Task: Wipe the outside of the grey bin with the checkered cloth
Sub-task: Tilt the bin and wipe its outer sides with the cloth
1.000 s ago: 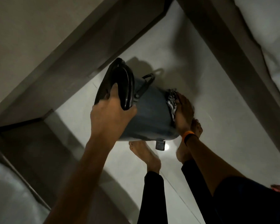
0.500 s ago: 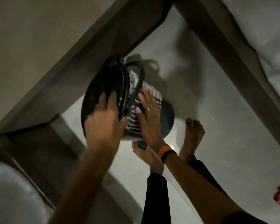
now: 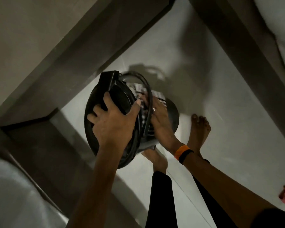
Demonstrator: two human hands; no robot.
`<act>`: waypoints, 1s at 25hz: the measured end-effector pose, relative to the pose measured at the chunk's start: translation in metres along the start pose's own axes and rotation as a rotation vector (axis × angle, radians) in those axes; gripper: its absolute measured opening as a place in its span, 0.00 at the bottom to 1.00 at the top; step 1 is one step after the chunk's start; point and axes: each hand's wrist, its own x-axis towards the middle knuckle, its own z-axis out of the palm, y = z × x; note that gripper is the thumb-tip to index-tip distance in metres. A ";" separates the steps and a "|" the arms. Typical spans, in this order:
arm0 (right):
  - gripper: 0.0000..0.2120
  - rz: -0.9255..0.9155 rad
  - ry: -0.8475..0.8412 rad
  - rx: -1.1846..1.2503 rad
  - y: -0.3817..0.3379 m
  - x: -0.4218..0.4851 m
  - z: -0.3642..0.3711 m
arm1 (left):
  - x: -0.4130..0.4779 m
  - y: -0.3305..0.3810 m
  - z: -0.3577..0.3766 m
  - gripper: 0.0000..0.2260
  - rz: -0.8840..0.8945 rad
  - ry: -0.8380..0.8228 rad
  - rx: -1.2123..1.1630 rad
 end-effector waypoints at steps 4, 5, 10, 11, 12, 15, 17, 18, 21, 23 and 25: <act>0.24 -0.056 -0.028 -0.166 0.013 0.010 -0.007 | -0.001 0.001 0.002 0.45 -0.010 -0.041 0.028; 0.23 0.065 0.010 -0.118 0.017 0.022 -0.017 | 0.000 0.002 0.004 0.46 0.001 -0.055 0.017; 0.19 0.286 -0.103 -0.172 0.002 0.063 -0.012 | 0.015 0.002 0.000 0.41 0.000 -0.045 -0.005; 0.20 0.208 -0.098 -0.224 -0.008 0.060 -0.001 | 0.018 -0.001 -0.003 0.40 0.001 -0.045 0.000; 0.20 0.105 -0.104 -0.217 -0.013 0.050 0.008 | 0.020 -0.007 -0.005 0.39 -0.005 -0.045 -0.005; 0.20 -0.137 -0.118 -0.230 0.002 0.036 0.004 | 0.023 -0.027 -0.004 0.36 -0.015 -0.030 -0.069; 0.19 0.092 -0.084 -0.288 0.033 0.058 -0.017 | 0.023 -0.031 0.000 0.35 0.005 -0.012 -0.055; 0.20 0.277 -0.078 -0.319 0.047 0.072 -0.030 | 0.023 -0.030 0.001 0.35 0.018 0.004 -0.024; 0.19 0.449 -0.110 -0.349 0.049 0.078 -0.036 | 0.035 -0.020 0.003 0.34 0.059 0.028 0.029; 0.21 0.196 -0.082 -0.323 0.029 0.042 -0.015 | 0.050 -0.015 -0.001 0.32 0.022 0.054 0.011; 0.23 0.034 -0.049 -0.269 0.007 -0.011 0.006 | 0.069 -0.017 -0.003 0.30 -0.051 0.042 -0.076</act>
